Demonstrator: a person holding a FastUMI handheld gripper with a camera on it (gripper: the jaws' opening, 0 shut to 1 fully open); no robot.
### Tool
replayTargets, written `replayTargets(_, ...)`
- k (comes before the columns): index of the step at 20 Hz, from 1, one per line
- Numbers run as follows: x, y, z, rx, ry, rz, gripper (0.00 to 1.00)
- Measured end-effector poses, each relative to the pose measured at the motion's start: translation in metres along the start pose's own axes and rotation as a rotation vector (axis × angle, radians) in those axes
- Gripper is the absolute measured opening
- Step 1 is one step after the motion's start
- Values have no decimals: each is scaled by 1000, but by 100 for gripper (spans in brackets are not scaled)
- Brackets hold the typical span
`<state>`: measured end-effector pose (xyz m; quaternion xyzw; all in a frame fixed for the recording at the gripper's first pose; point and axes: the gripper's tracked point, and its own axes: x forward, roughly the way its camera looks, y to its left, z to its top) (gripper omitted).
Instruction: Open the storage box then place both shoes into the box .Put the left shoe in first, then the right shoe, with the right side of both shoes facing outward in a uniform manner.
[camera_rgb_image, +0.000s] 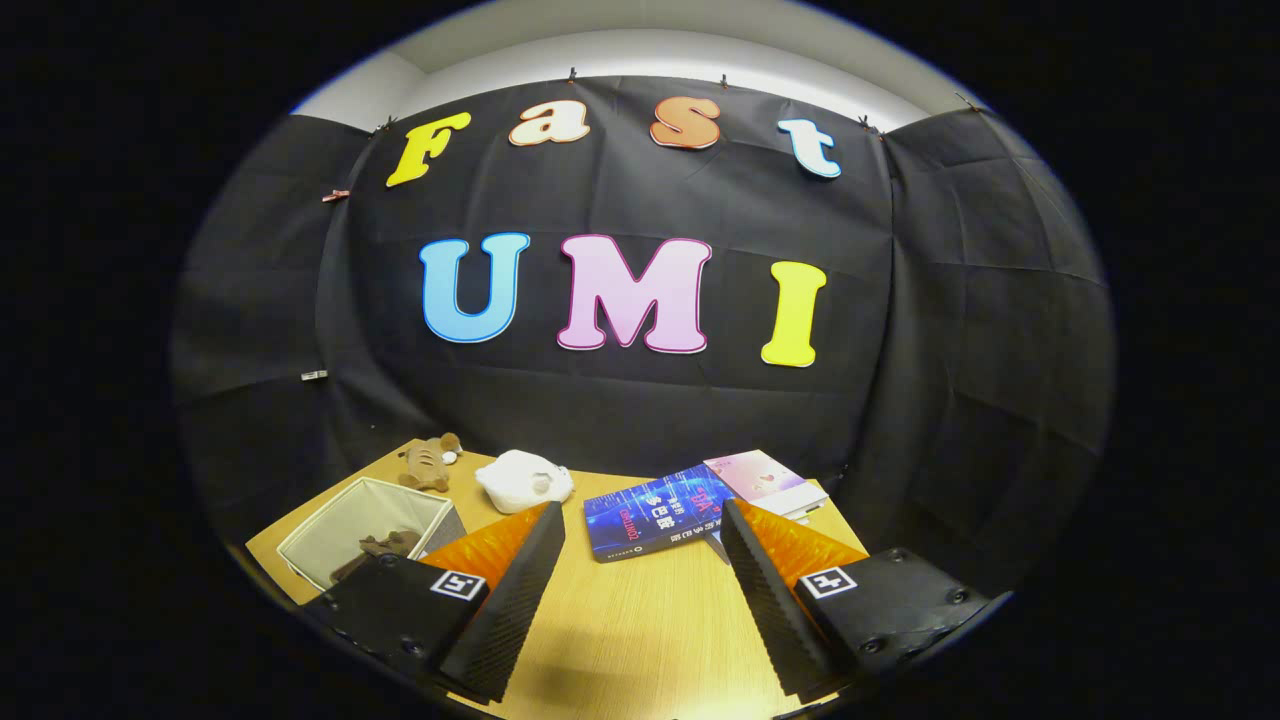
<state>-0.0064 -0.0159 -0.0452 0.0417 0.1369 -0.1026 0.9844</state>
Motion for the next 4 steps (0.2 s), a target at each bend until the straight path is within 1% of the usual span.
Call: replayTargets(4, -1, -8, 1, 7, -5, -16, 98)
